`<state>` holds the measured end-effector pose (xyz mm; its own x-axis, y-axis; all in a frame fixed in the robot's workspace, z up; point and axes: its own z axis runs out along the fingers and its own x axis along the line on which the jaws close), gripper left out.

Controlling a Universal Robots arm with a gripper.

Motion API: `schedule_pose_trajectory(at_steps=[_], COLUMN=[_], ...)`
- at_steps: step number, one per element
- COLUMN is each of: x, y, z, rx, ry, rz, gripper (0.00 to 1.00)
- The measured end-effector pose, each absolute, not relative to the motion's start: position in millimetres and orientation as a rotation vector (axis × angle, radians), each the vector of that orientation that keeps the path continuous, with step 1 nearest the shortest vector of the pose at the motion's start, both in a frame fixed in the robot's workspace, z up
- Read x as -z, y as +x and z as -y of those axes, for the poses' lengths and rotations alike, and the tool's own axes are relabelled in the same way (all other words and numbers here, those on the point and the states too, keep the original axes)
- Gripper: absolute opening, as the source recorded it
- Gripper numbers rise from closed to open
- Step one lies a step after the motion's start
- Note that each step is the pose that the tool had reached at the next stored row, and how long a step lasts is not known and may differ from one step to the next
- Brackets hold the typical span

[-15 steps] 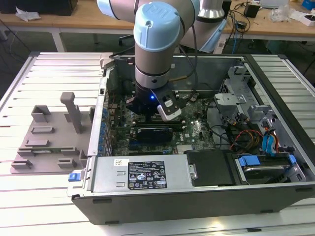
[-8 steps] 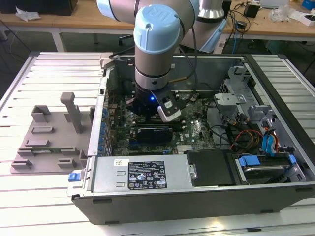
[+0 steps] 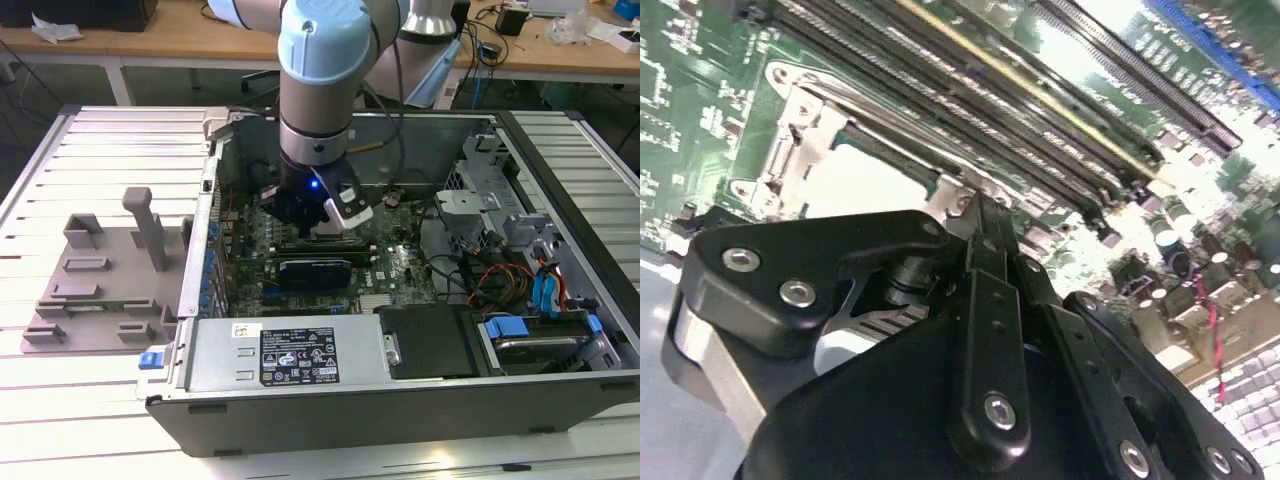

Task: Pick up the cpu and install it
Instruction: 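Install the second cpu locking lever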

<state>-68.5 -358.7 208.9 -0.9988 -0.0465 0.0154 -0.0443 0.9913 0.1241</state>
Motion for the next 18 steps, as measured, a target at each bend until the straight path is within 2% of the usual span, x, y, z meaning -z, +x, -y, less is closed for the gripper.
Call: schedule_pose_trajectory(at_steps=[9, 13, 15, 18], x=[-208.7, -208.7, -209.2, -214.8], y=[-38.1, -28.6, -27.2, -27.3], z=[335.7, 323.8, 317.5, 315.9], rx=[0.106, 0.026, -0.05, -0.095], ry=[0.068, 0.066, 0.064, 0.063], rz=[3.102, 3.098, 3.096, 3.094], gripper=[0.11, 0.11, 0.11, 0.11])
